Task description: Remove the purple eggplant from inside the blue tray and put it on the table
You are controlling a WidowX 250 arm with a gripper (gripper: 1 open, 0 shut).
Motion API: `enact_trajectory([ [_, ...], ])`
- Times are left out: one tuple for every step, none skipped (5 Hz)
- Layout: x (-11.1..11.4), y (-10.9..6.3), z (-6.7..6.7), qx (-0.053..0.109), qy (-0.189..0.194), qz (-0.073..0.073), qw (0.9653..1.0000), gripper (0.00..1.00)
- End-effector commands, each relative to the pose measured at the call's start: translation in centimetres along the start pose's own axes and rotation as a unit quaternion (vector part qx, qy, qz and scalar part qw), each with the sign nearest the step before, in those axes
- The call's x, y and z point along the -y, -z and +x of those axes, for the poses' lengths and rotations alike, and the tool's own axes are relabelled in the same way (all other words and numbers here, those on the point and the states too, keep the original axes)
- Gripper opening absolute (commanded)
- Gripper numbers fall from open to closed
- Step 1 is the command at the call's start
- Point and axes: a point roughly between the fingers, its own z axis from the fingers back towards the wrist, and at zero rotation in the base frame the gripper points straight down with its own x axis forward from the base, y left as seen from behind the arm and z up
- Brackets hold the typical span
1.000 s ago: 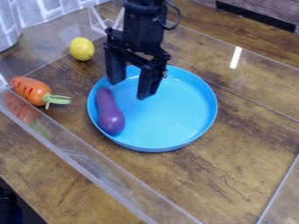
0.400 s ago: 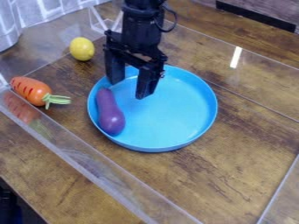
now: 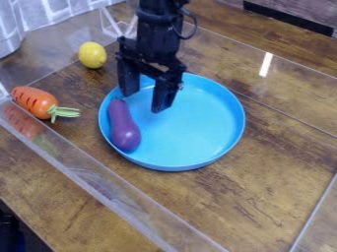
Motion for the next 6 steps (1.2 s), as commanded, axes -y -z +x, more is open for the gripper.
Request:
enact_trajectory([
  [-1.3,-1.2,0.7,0.027,-0.009,0.009,0.9996,1.0],
  [-1.5,-0.5,0.9,0.022,-0.007,0.011,0.9997,1.0],
  [-1.7,0.0,1.0,0.018,-0.005,0.012,0.9998,0.0],
  [-1.8,0.1,1.1,0.015,-0.001,0.015,0.9998,0.0],
  [-2.6,-1.2,1.2,0.019,-0.002,0.022,0.9996,0.0],
  [-3.7,-2.7,1.2,0.025,-0.004,0.029,0.9993,0.0],
])
